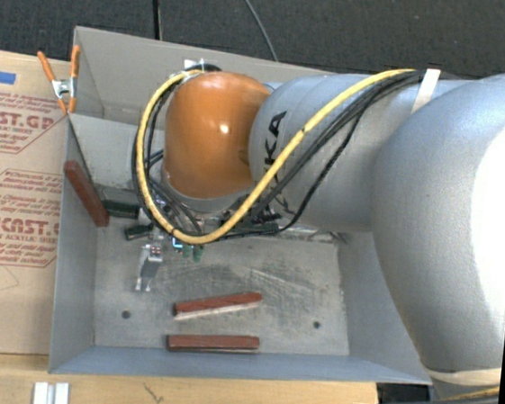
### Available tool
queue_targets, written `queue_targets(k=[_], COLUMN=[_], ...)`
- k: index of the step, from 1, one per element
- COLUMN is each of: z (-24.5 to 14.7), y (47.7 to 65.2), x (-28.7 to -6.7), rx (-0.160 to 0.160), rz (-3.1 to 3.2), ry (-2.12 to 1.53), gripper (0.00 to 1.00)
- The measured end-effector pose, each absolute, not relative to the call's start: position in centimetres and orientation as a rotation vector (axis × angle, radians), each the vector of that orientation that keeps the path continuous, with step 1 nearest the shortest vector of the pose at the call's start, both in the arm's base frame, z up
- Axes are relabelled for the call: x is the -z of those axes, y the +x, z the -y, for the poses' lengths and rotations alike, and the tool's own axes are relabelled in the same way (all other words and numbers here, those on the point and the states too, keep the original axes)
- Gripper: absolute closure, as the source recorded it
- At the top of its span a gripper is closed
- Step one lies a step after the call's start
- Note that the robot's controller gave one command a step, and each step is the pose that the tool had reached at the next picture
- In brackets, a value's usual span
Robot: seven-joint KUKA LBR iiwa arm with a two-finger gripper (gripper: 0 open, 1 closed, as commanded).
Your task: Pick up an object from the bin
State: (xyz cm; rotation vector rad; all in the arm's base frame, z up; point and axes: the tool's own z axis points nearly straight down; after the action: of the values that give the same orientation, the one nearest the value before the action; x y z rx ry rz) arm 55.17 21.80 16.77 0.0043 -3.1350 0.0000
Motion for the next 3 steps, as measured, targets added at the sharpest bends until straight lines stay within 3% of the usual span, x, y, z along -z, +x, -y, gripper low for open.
queue_targets(k=[1, 2, 3], z=[-21.7, -17.7, -13.8], y=[55.4, 55.3, 53.7], x=[-17.3, -11.4, -9.3], rx=[0.002, 0.006, -0.001], rz=[3.142, 3.147, 3.136], ry=[0.002, -0.016, 0.114], gripper=[0.00, 0.00, 0.00])
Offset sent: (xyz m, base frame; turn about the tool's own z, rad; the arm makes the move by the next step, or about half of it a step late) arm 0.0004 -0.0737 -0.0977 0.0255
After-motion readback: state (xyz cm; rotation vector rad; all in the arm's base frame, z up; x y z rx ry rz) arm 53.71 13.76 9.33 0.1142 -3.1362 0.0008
